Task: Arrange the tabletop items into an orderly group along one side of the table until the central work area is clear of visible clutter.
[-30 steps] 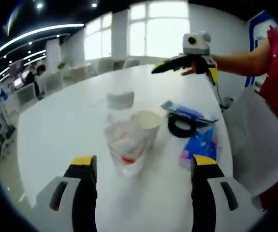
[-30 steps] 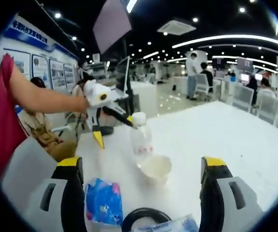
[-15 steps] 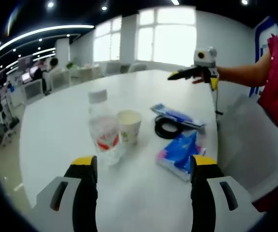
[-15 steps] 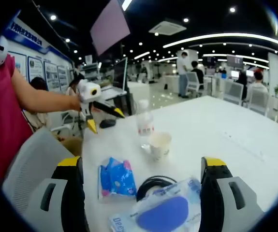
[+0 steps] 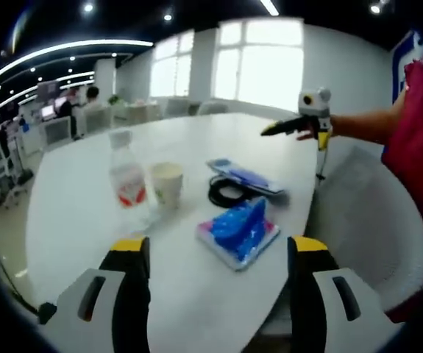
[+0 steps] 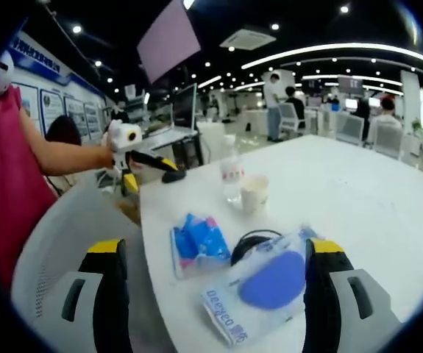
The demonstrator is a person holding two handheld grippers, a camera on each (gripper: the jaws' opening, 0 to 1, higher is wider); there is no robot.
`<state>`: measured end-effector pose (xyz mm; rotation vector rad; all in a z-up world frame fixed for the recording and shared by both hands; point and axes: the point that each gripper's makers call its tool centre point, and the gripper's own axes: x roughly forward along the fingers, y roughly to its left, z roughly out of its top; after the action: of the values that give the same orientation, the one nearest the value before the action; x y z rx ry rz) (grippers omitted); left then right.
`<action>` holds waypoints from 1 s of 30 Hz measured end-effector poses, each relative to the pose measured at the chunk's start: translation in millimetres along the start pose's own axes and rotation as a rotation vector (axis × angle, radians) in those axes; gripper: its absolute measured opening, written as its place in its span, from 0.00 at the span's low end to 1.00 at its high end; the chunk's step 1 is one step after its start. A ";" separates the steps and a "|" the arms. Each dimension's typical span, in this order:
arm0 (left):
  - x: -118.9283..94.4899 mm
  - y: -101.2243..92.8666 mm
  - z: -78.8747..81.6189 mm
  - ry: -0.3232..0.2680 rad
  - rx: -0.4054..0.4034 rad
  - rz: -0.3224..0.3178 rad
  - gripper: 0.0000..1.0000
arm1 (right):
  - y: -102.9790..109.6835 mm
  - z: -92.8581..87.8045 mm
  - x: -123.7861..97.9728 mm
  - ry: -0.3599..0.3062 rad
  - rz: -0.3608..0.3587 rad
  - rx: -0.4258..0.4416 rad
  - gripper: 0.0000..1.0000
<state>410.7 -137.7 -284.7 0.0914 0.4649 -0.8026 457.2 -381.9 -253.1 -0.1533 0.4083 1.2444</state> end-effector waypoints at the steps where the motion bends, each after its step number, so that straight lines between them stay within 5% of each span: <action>1: -0.3 -3.1 0.2 -0.002 -0.003 0.001 0.72 | 1.2 -4.3 -5.4 0.001 -0.006 0.005 0.99; 9: 1.2 -19.7 16.7 -0.030 0.002 0.013 0.70 | 4.2 -23.5 -38.9 -0.006 -0.042 0.028 0.99; 18: 26.0 -57.2 61.9 -0.090 0.037 -0.036 0.70 | -10.9 -34.4 -69.1 -0.022 -0.086 0.044 0.98; 30: 53.6 -101.9 79.3 -0.066 0.082 -0.087 0.69 | -39.8 -20.9 -65.5 -0.035 -0.061 0.010 0.97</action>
<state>399.4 -264.8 -227.3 0.1206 0.3759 -0.9079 473.1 -459.7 -251.5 -0.1344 0.3766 1.1832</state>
